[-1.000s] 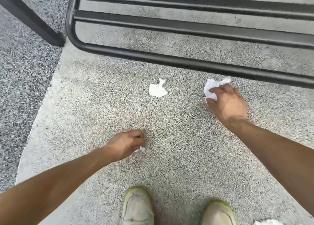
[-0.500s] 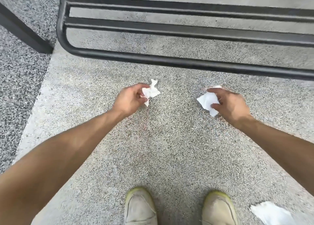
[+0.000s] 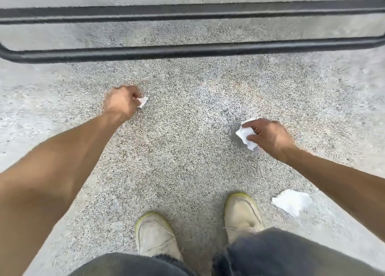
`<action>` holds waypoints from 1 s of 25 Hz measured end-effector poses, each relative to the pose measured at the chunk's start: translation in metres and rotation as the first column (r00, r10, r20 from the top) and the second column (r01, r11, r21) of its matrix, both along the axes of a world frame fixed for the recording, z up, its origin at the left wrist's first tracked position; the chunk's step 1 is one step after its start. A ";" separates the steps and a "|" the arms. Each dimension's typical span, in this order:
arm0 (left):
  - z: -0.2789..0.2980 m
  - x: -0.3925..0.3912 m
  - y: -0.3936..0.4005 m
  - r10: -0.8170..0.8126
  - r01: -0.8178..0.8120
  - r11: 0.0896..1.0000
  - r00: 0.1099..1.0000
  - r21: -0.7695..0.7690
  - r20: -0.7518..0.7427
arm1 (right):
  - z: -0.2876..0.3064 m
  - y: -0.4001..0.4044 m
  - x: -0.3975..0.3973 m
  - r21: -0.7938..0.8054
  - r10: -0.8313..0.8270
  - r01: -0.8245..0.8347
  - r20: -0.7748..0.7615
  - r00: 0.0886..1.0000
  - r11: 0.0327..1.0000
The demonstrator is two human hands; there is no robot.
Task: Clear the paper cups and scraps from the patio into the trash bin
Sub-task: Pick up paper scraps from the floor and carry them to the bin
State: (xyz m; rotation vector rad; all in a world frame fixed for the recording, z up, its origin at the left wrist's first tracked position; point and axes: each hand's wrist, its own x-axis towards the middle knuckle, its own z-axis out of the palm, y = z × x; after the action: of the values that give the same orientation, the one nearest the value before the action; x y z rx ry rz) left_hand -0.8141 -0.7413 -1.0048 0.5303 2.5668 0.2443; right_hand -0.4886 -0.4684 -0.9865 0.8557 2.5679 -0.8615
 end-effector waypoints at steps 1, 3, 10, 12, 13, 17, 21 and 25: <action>0.002 0.003 0.001 0.008 -0.008 1.000 1.000 -0.019 -0.010 | 0.001 -0.003 -0.005 0.014 0.005 -0.004 -0.030 1.000 1.000; 0.008 0.009 0.008 0.006 -0.006 1.000 1.000 -0.022 0.003 | 0.006 -0.008 -0.010 0.038 0.006 -0.003 -0.083 0.997 0.999; 0.033 0.058 0.079 -0.353 0.350 0.911 0.935 0.221 -0.023 | 0.022 -0.005 0.090 0.027 -0.073 0.071 0.086 0.994 0.997; 0.035 0.083 0.109 -0.484 0.478 0.853 0.875 0.210 -0.022 | 0.028 -0.007 0.130 0.007 -0.059 0.058 0.056 0.997 0.998; 0.037 0.097 0.123 -0.544 0.533 0.820 0.839 0.207 -0.007 | 0.031 -0.010 0.147 -0.011 -0.070 0.070 0.054 0.996 0.997; 0.045 0.156 0.177 -0.683 0.655 0.708 0.730 0.264 0.022 | 0.022 -0.036 0.217 0.008 -0.187 0.189 0.203 0.961 0.982; 0.051 0.192 0.200 -0.707 0.671 0.684 0.706 0.285 0.036 | 0.007 -0.065 0.233 0.049 -0.230 0.225 0.263 0.937 0.973; 0.052 0.193 0.192 -0.686 0.659 0.716 0.725 0.232 0.059 | 0.000 -0.062 0.227 0.105 -0.146 0.123 0.251 0.957 0.987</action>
State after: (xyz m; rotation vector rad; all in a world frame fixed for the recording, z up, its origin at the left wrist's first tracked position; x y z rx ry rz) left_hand -0.6208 -0.5490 -0.9523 1.4289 2.0418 0.2562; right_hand -0.2621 -0.5305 -0.9860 1.1015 2.3562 -0.6285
